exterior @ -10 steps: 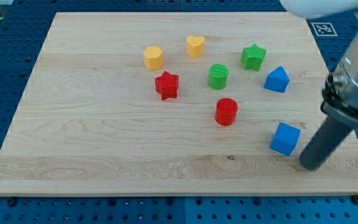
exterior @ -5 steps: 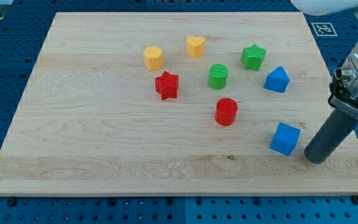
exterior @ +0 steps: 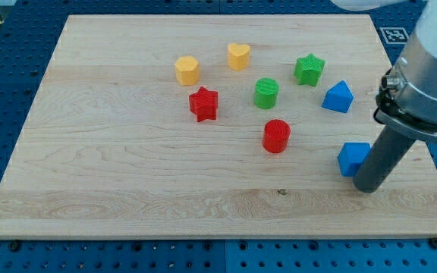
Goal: Push the blue cube towards the triangle
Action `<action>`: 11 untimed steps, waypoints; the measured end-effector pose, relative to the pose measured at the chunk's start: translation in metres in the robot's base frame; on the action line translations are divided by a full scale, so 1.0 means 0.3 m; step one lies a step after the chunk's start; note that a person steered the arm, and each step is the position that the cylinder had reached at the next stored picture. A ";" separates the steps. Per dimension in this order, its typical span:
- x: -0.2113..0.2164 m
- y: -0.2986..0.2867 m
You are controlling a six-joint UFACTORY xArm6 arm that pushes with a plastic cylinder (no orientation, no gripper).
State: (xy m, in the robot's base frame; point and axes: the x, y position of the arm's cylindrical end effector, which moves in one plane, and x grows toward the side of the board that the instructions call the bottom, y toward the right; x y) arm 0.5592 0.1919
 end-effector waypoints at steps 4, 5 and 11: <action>-0.064 -0.125; -0.096 -0.111; -0.128 -0.039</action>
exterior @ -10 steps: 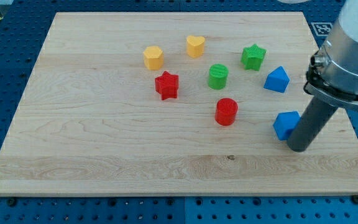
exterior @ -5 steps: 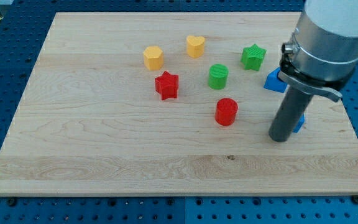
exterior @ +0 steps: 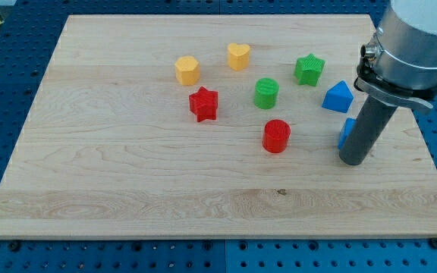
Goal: Push the blue cube towards the triangle
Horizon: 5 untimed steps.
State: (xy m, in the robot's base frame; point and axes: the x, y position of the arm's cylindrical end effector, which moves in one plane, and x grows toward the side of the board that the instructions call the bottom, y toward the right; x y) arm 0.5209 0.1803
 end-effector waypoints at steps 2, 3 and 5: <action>-0.028 0.000; -0.066 0.000; 0.244 0.000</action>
